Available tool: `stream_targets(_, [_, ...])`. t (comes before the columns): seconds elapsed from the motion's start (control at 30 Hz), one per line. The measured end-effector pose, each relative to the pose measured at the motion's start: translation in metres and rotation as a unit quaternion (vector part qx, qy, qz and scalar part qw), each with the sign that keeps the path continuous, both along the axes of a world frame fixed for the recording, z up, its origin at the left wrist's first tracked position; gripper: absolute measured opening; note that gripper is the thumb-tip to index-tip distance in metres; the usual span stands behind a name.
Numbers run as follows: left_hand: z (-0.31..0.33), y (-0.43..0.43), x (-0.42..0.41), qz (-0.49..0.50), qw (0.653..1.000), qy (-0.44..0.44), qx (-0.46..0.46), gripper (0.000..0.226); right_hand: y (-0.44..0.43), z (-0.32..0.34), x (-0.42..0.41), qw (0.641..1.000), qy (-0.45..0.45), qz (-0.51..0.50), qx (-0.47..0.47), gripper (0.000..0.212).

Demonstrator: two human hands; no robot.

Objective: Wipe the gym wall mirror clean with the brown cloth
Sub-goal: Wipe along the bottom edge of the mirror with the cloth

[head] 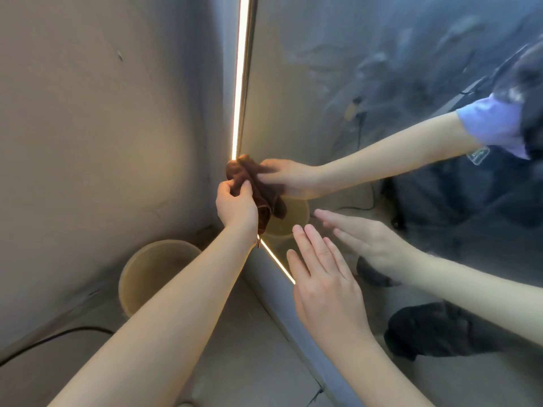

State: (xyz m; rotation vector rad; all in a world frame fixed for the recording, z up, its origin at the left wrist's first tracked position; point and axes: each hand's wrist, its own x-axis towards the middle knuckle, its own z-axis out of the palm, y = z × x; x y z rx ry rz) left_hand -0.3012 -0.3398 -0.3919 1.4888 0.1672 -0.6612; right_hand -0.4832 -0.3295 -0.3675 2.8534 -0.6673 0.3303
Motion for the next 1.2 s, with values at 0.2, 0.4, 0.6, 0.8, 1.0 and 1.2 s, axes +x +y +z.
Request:
stream_targets(0.2, [0.053,0.006,0.01,-0.013,0.999,-0.023,-0.027,0.012,0.004,0.038,0.02,0.999,-0.034,0.002,0.004,0.032])
stream_targets(0.4, [0.089,0.018,0.024,-0.071,0.995,-0.067,-0.032,0.012,0.006,0.07,0.031,0.997,-0.052,-0.025,0.052,0.044])
stream_targets(0.6, [0.142,0.05,0.027,-0.088,0.991,-0.093,-0.029,0.011,0.024,0.109,0.043,0.98,-0.116,-0.047,0.153,0.05])
stream_targets(0.8, [0.191,0.11,0.033,-0.074,0.994,-0.079,-0.035,0.014,0.053,0.165,0.071,0.952,-0.18,-0.069,0.239,0.038])
stream_targets(1.0, [0.239,0.173,0.04,-0.041,0.997,-0.045,-0.052,0.011,0.079,0.236,0.109,0.945,-0.197,-0.044,0.258,0.035])
stream_targets(1.2, [0.298,0.226,0.073,0.014,0.993,-0.093,-0.066,0.011,0.107,0.302,0.149,0.924,-0.224,-0.006,0.31,0.036])
